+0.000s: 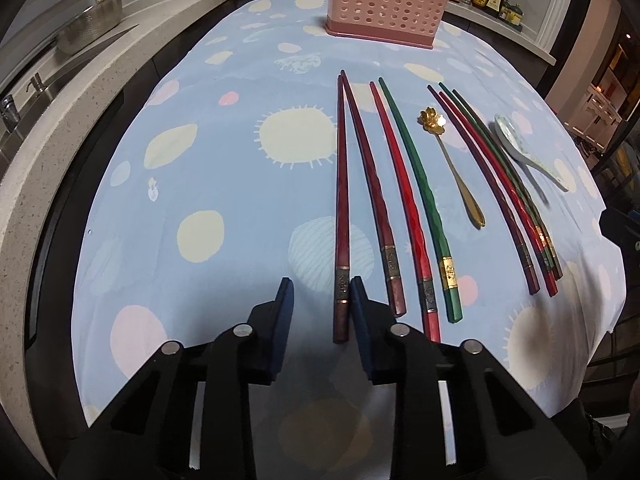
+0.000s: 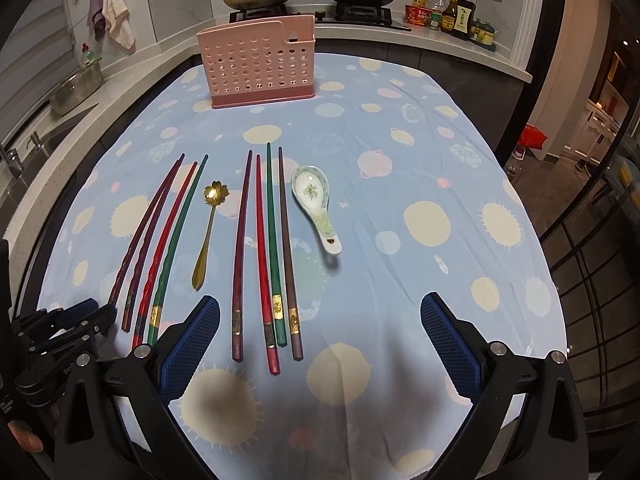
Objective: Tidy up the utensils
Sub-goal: 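Move the left tool to a dark red chopstick while the right tool approaches the white ceramic spoon, then close the left tool on the chopstick while the right tool grasps and lifts the white spoon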
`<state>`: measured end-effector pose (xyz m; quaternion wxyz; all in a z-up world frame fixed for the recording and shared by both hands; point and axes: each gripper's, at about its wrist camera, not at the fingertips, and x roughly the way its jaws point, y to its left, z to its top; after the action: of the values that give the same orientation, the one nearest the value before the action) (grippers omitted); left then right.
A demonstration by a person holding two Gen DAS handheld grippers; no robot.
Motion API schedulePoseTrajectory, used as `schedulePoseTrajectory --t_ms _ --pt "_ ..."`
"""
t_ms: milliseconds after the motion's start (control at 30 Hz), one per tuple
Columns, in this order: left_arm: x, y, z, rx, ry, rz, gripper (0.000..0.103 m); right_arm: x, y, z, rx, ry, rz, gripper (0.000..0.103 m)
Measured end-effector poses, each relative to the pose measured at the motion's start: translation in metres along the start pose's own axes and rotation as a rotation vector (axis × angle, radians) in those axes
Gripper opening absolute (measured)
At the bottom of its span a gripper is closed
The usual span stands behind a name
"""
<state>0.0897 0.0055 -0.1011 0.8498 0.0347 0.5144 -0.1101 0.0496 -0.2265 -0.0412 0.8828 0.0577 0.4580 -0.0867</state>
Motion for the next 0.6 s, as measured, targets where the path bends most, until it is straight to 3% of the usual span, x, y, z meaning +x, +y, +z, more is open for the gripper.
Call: schedulePoseTrajectory --t_ms 133,400,600 --pt "0.002 0.005 0.004 -0.026 0.009 -0.016 0.014 0.008 -0.008 0.016 0.021 -0.017 0.028 0.086" --pt "0.006 0.002 0.011 -0.029 0.016 -0.009 0.012 0.045 -0.025 0.037 0.111 0.034 0.139 0.036" --pt "0.008 0.001 0.015 -0.024 0.021 -0.004 0.012 0.068 -0.031 0.042 0.153 0.075 0.176 0.022"
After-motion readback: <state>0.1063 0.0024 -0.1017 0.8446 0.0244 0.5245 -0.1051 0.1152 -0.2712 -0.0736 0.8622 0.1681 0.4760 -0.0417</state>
